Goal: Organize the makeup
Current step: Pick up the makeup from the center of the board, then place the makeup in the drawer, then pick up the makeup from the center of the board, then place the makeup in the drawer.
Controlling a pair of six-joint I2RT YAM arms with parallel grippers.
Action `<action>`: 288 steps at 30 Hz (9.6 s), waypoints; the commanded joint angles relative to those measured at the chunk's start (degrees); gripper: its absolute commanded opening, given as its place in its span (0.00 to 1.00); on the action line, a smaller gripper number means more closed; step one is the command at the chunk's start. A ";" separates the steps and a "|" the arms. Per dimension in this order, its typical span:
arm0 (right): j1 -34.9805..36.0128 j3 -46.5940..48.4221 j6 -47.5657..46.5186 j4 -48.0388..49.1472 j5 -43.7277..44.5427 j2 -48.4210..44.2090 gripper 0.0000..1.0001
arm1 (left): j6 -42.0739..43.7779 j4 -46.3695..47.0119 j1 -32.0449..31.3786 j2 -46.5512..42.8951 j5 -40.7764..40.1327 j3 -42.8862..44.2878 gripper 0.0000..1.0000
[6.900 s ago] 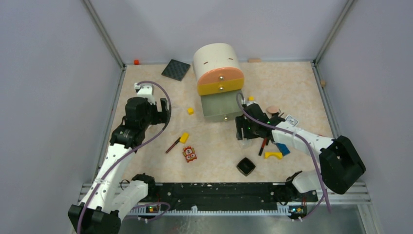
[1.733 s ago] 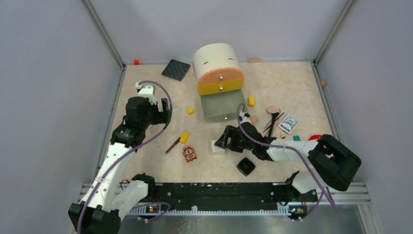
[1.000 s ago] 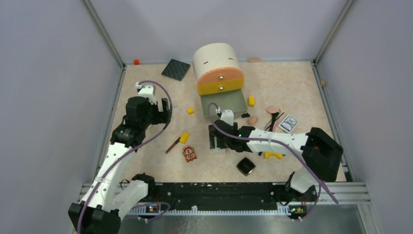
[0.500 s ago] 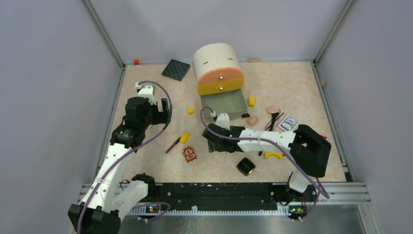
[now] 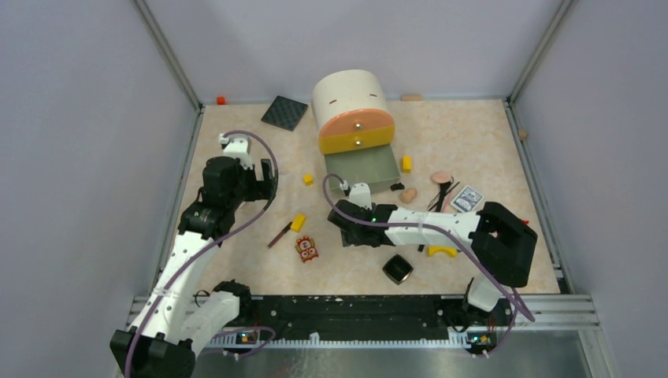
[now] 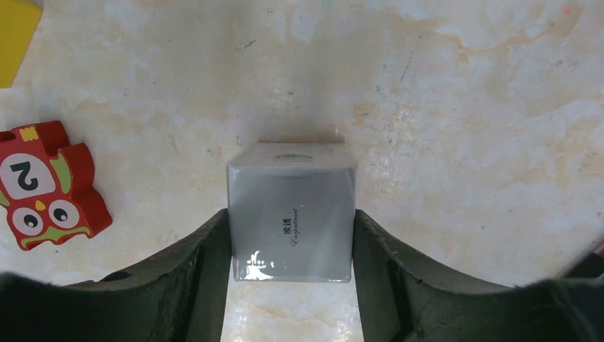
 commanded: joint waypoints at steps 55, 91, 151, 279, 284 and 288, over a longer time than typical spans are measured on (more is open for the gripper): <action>-21.67 13.17 -26.37 32.80 0.69 8.27 0.30 | 0.27 2.16 -0.05 -1.42 0.35 -0.35 0.99; -24.85 15.45 -27.37 39.72 0.43 16.83 0.32 | 0.41 2.40 -0.01 -0.80 0.33 -0.36 0.99; -13.97 -12.81 -15.23 -13.12 -20.68 -16.39 0.96 | 0.36 2.24 -0.09 -0.56 1.12 -0.25 0.99; -22.50 15.43 -20.78 8.31 -5.56 -7.97 0.77 | 0.23 2.24 -0.09 -0.58 1.50 -0.22 0.99; -22.44 2.63 -17.68 14.84 -8.38 -14.71 0.68 | 0.32 2.30 -0.09 -0.21 1.60 -0.16 0.99; -21.59 -4.36 -15.51 19.13 -9.05 -16.98 0.65 | 0.27 2.33 -0.09 0.07 1.67 -0.19 0.99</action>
